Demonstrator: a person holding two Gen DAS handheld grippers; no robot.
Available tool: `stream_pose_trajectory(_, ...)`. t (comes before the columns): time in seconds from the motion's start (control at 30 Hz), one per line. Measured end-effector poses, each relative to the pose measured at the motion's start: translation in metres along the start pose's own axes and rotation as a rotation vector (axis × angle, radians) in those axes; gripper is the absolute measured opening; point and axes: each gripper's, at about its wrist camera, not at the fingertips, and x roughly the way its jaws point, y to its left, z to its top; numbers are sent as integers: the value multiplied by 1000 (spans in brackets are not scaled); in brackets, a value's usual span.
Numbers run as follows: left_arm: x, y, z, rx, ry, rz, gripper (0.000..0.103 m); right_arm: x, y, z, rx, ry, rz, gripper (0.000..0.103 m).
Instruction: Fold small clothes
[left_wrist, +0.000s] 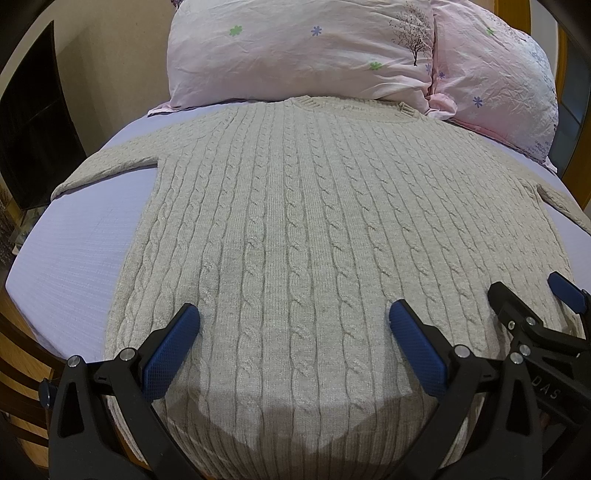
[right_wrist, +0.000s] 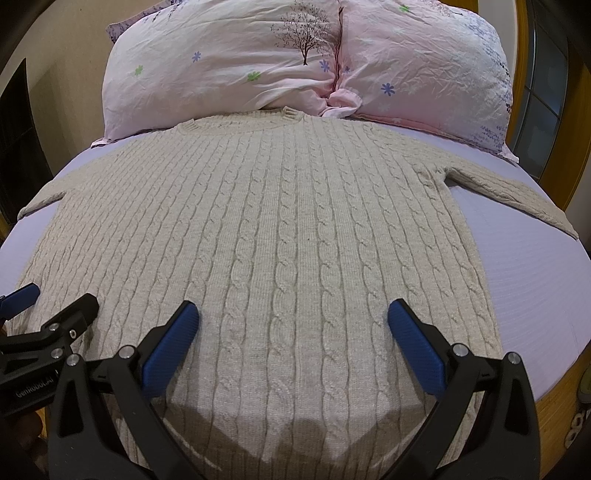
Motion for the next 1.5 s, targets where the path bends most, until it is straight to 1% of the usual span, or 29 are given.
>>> stream_pose_trajectory(0.33, 0, 0, 1, 2, 1, -1, 102, 2, -5, -4, -4, 7, 4, 101)
stream_pose_trajectory(0.6, -2, 2, 4, 3, -2, -3, 102, 3, -1, -1, -13, 6, 10, 101)
stream_pose_trajectory(0.93, -4, -2, -1, 13, -28, -8, 102, 3, -1, -3, -41, -19, 31, 101)
stream_pose_trajectory(1.03, -4, -1, 0, 19, -25, -10, 102, 2, -3, -4, -63, -33, 57, 101)
stream_pose_trajectory(1.1, -5, 1, 0, 25, -16, -20, 102, -1, -10, 0, -82, -3, 120, 101)
stream_pose_trajectory(1.13, -5, 3, 2, 27, -7, -36, 102, -3, -25, 8, -45, 16, 181, 101)
stream_pose_trajectory(1.17, -5, 5, 3, 28, -4, -53, 102, -7, -43, 15, 17, 12, 217, 101)
stream_pose_trajectory(1.2, -6, 8, 5, 28, -7, -68, 102, -11, -75, 27, 125, -12, 227, 101)
stream_pose_trajectory(1.23, -7, 14, 8, 23, -18, -87, 102, -13, -101, 37, 207, -29, 213, 101)
stream_pose_trajectory(1.27, -8, 22, 13, 14, -35, -108, 102, -12, -134, 47, 302, -39, 180, 101)
stream_pose_trajectory(1.3, -9, 27, 16, 7, -50, -125, 102, -10, -159, 53, 372, -37, 148, 101)
stream_pose_trajectory(1.33, -9, 40, 24, -11, -77, -159, 102, -6, -199, 61, 479, -42, 108, 101)
stream_pose_trajectory(1.37, -9, 52, 32, -31, -100, -181, 102, -1, -234, 66, 564, -47, 68, 96)
stream_pose_trajectory(1.4, -8, 67, 40, -61, -123, -194, 102, 2, -256, 68, 613, -48, 28, 89)
stream_pose_trajectory(1.43, -7, 77, 46, -85, -142, -196, 102, 5, -289, 72, 677, -53, -27, 78)
stream_pose_trajectory(1.47, -5, 91, 54, -111, -164, -186, 102, 9, -315, 73, 732, -53, -65, 74)
stream_pose_trajectory(1.5, -2, 106, 62, -133, -178, -156, 102, 13, -337, 74, 779, -50, -90, 74)
